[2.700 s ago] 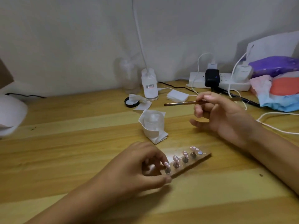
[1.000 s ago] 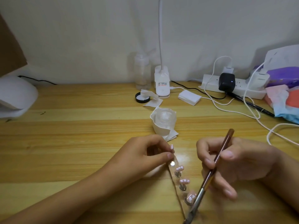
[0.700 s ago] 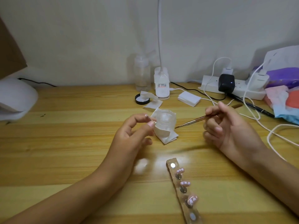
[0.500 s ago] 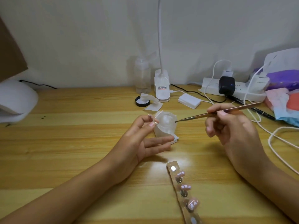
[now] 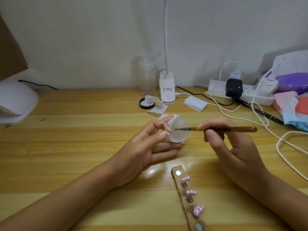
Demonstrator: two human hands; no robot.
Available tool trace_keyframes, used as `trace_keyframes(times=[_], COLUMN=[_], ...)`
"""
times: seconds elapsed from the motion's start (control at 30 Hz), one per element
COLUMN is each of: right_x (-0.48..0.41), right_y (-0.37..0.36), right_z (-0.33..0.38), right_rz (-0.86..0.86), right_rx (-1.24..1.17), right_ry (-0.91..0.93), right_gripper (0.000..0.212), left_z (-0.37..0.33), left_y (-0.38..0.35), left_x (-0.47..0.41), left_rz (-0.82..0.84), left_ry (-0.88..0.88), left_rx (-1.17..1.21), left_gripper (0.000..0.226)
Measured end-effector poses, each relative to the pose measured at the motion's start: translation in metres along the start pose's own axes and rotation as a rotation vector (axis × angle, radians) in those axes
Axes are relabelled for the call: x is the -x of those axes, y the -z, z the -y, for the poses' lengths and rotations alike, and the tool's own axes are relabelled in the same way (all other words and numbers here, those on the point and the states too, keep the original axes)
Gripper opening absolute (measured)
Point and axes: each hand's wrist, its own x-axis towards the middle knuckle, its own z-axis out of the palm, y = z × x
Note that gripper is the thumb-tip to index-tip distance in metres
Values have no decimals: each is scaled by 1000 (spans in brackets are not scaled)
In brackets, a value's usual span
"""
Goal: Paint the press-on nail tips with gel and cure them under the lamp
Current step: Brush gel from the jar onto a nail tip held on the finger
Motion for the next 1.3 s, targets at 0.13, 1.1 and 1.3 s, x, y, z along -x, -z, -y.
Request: trace_keyframes(times=[0.13, 1.1, 1.3], right_x=[0, -11, -16], right_y=[-4, 14, 14], right_z=[-4, -20, -16], right_rz=[77, -315, -247], right_rx=[98, -616, -835], right_ry=[8, -452, -550], right_gripper=[24, 29, 23], left_z=[1, 12, 9], left_y=[-1, -10, -14], left_x=[1, 15, 15], left_rz=[-9, -317, -150], left_ry=[-18, -130, -105], left_rx=[-35, -355, -460], left_gripper=[8, 7, 11])
